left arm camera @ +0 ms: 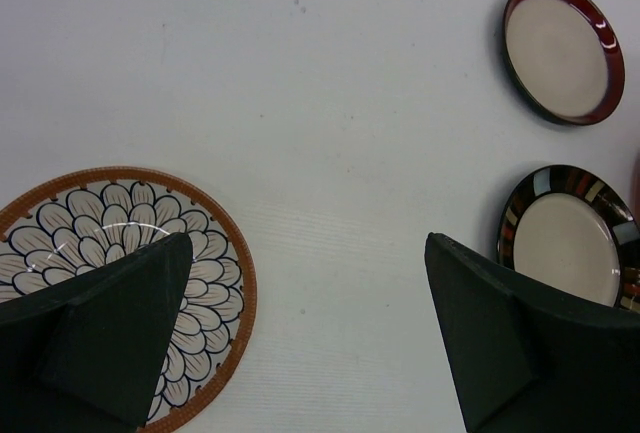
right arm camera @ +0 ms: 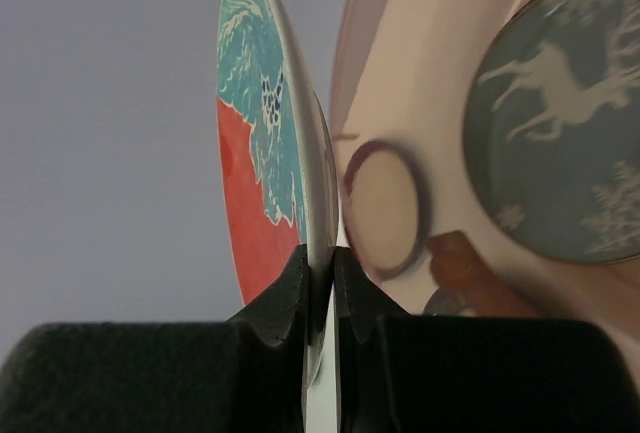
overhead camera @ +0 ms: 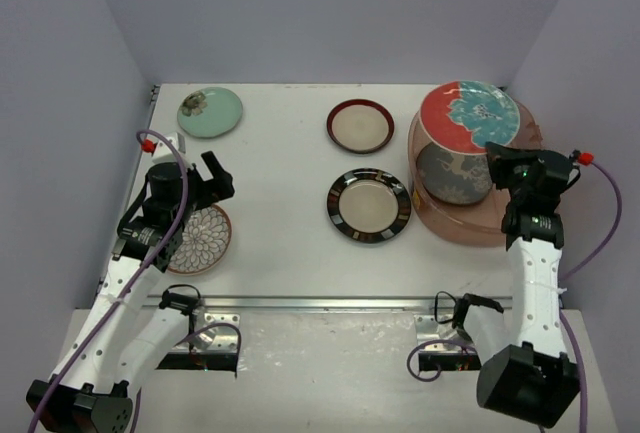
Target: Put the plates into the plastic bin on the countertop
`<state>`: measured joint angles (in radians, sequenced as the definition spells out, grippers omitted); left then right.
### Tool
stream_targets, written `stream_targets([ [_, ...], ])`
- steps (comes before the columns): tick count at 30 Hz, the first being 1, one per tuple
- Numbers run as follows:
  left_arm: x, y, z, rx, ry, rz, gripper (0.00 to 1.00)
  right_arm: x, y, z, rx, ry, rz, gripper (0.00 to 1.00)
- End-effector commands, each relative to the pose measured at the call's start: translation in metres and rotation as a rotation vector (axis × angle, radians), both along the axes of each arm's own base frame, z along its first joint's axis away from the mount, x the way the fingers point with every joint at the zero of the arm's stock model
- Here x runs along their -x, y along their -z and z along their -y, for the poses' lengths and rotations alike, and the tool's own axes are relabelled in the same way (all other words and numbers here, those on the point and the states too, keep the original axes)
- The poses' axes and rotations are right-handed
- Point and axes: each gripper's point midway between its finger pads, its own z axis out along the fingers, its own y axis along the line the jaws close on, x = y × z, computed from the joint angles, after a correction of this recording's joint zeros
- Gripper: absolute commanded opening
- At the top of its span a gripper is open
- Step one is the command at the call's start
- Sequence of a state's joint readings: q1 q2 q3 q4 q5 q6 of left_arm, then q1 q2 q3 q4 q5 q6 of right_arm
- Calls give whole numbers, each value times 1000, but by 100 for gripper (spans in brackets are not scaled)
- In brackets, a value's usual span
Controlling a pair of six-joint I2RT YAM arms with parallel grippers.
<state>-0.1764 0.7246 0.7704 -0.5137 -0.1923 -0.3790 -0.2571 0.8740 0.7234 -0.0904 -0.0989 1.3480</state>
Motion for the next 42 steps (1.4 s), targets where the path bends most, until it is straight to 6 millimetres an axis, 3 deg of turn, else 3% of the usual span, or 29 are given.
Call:
stream_targets([
  [1, -4, -14, 5, 15, 18, 52, 100, 4, -35, 24, 20, 31, 101, 0],
  [5, -3, -14, 6, 17, 24, 52, 100, 7, -15, 54, 67, 126, 31, 0],
  [10, -4, -13, 7, 18, 30, 48, 100, 6, 20, 67, 113, 155, -69, 0],
  [13, -4, -14, 7, 19, 30, 51, 100, 5, 31, 74, 165, 166, -110, 0],
  [19, -5, -12, 8, 17, 33, 43, 100, -3, 53, 78, 198, 142, -155, 0],
  [24, -5, -10, 7, 15, 32, 37, 100, -11, 85, 82, 206, 110, -238, 0],
  [28, -5, -10, 8, 15, 33, 36, 100, -22, 88, 86, 230, 91, -236, 0],
  [32, -6, -10, 7, 13, 29, 36, 100, -32, 107, 83, 220, 42, -257, 1],
  [33, -5, -11, 6, 12, 26, 38, 100, -33, 111, 82, 213, 31, -264, 3],
  [39, -5, -10, 6, 11, 21, 35, 100, -33, 139, 80, 223, 14, -355, 48],
  [42, -5, -9, 6, 12, 23, 35, 100, -40, 148, 79, 230, -10, -408, 55],
])
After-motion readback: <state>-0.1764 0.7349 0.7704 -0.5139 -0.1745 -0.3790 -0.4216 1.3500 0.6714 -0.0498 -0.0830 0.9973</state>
